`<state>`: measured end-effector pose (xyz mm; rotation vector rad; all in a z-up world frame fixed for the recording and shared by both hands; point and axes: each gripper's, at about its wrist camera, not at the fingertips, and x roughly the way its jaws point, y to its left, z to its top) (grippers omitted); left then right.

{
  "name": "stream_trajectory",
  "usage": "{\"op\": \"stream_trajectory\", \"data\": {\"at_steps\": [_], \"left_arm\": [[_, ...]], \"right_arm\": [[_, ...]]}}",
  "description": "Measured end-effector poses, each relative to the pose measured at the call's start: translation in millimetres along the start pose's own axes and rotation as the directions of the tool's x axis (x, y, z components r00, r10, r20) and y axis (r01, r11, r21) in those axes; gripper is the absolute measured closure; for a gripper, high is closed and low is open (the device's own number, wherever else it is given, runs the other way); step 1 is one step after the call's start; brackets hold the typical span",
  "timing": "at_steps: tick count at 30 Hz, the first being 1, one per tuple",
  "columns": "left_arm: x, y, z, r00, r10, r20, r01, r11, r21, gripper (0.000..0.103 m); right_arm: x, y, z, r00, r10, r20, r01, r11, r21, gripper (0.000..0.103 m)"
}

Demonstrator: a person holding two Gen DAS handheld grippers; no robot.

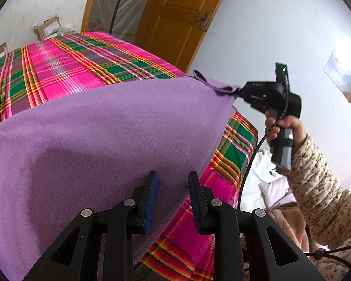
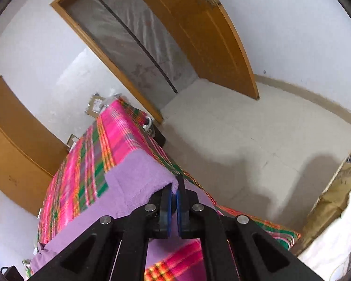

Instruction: Fold clothes

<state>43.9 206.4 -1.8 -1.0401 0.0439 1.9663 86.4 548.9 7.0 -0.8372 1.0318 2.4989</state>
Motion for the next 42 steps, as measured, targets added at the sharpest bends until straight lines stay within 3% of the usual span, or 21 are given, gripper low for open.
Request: {"op": "stream_trajectory", "data": {"at_steps": [12,19,32,42], "left_arm": [[-2.8,1.1,-1.8,1.0,-0.014,0.004,0.014,1.0,-0.008,0.076],[-2.0,1.9,-1.4,1.0,-0.019,0.007,0.019,1.0,-0.013,0.076],[-0.4,2.1,-1.5,1.0,-0.015,0.008,0.015,1.0,-0.021,0.076],[-4.5,-0.2,-3.2,1.0,-0.018,0.004,0.019,1.0,-0.019,0.076]], "right_arm": [[2.9,-31.3,-5.2,1.0,0.009,0.021,-0.014,0.979,0.204,0.095],[5.7,-49.1,-4.2,0.999,-0.041,0.021,0.034,0.963,0.268,0.094],[5.6,-55.5,1.4,0.999,-0.003,0.032,-0.006,0.959,0.282,0.101],[-26.3,-44.7,4.2,0.994,0.0,0.111,-0.031,0.961,0.276,0.101]]}}
